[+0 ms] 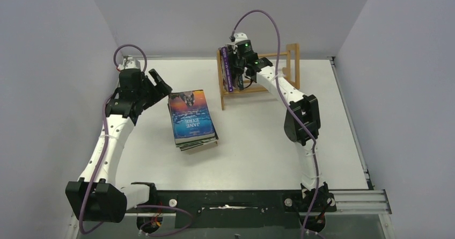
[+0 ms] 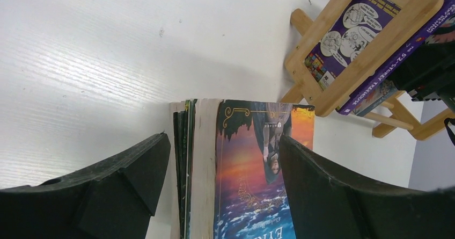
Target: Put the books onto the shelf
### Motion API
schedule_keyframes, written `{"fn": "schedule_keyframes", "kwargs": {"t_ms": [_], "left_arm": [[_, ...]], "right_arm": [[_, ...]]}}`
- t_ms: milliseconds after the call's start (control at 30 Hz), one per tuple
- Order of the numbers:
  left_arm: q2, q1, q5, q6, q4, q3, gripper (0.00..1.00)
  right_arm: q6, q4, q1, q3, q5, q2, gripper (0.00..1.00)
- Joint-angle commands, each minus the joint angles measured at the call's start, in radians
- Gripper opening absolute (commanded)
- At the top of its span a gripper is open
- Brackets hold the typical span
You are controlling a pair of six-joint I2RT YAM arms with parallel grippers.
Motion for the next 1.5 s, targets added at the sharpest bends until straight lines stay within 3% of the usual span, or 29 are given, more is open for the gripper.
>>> {"fn": "schedule_keyframes", "kwargs": {"t_ms": [0,100,233,333,533,1067,1167,1467], "left_arm": [[-0.031,0.020,-0.010,0.017,0.005,-0.010,0.74],[-0.031,0.028,-0.003,0.018,0.008,-0.016,0.74],[-0.031,0.034,0.005,0.020,0.014,-0.023,0.74],[-0.030,0.036,0.010,0.019,0.021,-0.030,0.74],[-0.030,0.037,0.020,0.010,0.039,-0.047,0.74],[-0.021,0.038,0.061,-0.009,0.064,-0.055,0.74],[-0.017,0.038,0.082,-0.013,0.068,-0.055,0.74],[0.011,0.031,0.147,-0.033,0.088,-0.057,0.74]], "right_arm": [[0.024,0.088,0.010,0.091,-0.013,-0.012,0.00],[0.035,0.090,0.016,0.091,-0.026,-0.005,0.04],[0.062,0.087,0.017,0.084,-0.044,-0.009,0.17],[0.074,0.094,0.021,0.061,-0.040,-0.027,0.33],[0.078,0.103,0.030,0.018,-0.019,-0.093,0.47],[0.090,0.116,0.048,-0.140,0.058,-0.326,0.54],[0.102,0.125,0.058,-0.205,0.006,-0.410,0.59],[0.188,0.124,0.135,-0.452,-0.174,-0.575,0.59]]}}
